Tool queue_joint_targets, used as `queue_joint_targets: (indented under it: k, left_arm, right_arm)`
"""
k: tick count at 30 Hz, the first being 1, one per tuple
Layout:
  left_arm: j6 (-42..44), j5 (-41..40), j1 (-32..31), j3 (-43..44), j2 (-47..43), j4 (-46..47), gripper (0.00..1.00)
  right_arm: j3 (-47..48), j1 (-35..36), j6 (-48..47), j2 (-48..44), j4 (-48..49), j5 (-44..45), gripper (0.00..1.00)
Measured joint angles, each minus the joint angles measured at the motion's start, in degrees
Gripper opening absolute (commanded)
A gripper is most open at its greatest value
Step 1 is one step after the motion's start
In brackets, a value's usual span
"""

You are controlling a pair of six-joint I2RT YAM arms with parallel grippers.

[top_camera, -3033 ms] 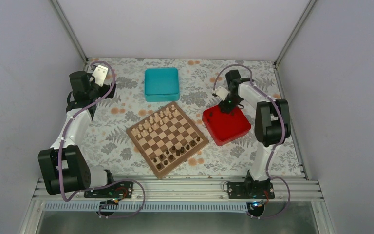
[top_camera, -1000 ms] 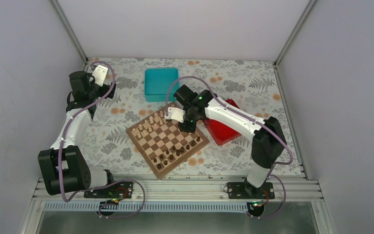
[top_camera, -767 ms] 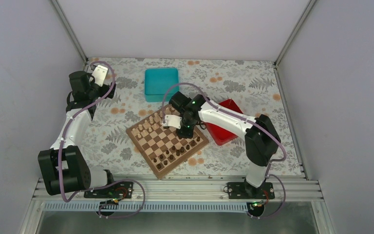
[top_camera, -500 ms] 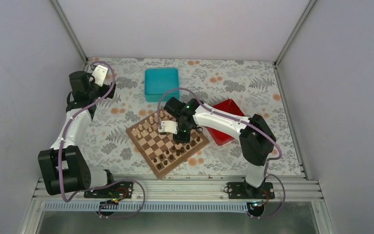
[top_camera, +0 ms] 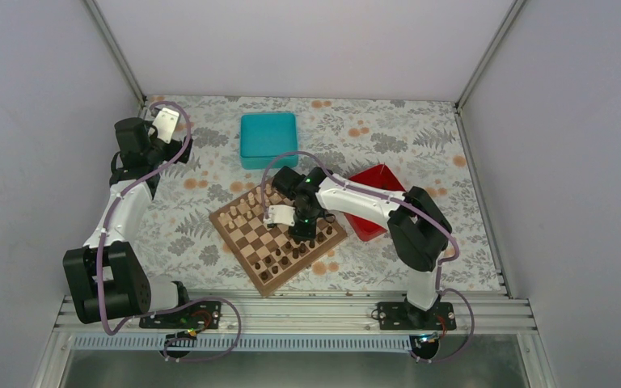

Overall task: Set up the chess pieces on the board
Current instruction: Place the chess piece on the chessboard.

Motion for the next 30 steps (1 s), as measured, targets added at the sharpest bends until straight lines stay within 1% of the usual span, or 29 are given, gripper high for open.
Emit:
queue_joint_targets:
  k: [30]
  left_arm:
    - [0.0,0.0,0.0,0.0,0.0,0.0,1.00]
  right_arm:
    - [0.1,0.0,-0.1,0.8,1.4,0.6,0.10]
